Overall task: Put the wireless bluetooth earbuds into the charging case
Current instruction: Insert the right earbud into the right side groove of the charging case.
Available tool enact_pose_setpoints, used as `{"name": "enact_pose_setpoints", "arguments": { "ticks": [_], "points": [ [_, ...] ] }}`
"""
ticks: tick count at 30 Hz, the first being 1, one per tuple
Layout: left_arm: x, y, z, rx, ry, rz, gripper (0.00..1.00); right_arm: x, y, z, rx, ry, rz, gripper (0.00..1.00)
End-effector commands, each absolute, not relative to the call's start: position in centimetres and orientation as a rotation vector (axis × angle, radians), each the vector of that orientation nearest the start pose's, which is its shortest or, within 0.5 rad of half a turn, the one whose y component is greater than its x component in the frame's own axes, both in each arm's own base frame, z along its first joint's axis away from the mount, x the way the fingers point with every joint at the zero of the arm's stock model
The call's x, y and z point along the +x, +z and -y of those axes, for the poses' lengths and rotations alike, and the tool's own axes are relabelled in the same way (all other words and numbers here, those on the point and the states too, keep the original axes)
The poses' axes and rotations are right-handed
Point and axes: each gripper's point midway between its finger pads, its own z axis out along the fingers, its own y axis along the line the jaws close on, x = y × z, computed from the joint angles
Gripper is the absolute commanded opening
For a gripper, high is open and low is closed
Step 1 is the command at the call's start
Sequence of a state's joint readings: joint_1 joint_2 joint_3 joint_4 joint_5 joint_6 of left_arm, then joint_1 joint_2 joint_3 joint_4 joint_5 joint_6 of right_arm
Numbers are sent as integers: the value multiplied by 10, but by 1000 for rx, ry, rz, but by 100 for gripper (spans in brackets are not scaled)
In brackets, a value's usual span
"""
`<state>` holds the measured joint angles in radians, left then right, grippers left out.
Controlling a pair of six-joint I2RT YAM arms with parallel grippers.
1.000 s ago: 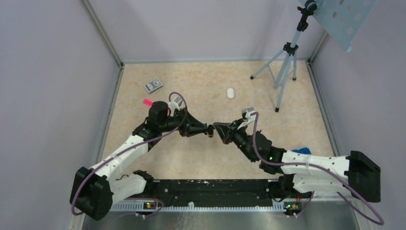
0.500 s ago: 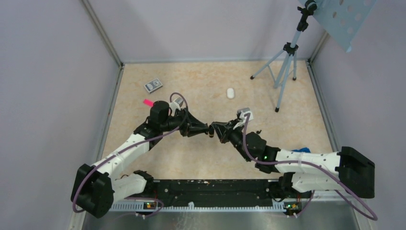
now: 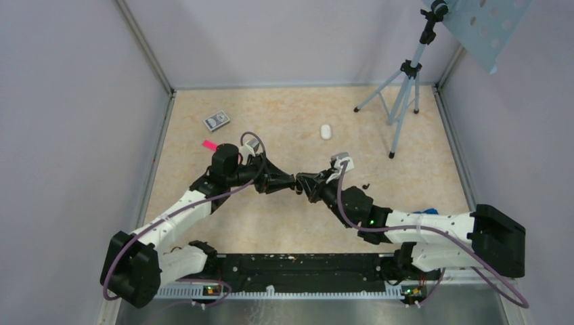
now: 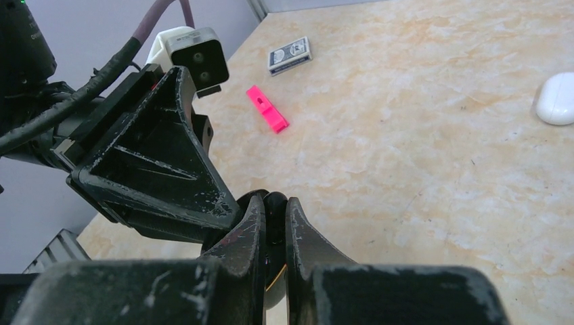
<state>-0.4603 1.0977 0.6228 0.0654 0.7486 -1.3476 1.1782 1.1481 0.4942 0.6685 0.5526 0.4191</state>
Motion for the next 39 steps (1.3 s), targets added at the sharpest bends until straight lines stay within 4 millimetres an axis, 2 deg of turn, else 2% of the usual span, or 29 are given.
{"name": "enact_pose_setpoints", "arguments": {
  "ticks": [1,19,23,32,39],
  "points": [
    [201,225,271,-397,-1841,-2309,0,214,246,-327,-145,886,-1541,0],
    [199,218,273,-483,-1878,-2361,0,221,240,-308,-105,804,-1507,0],
    [199,210,274,-558,-1884,-2402,0,219,239,-308,-109,817,-1506,0],
    [199,205,275,-610,-1886,-2440,0,218,236,-308,-108,831,-1507,0],
    [199,204,275,-657,-1894,-2446,0,218,226,-306,-83,833,-1524,0]
  ]
}}
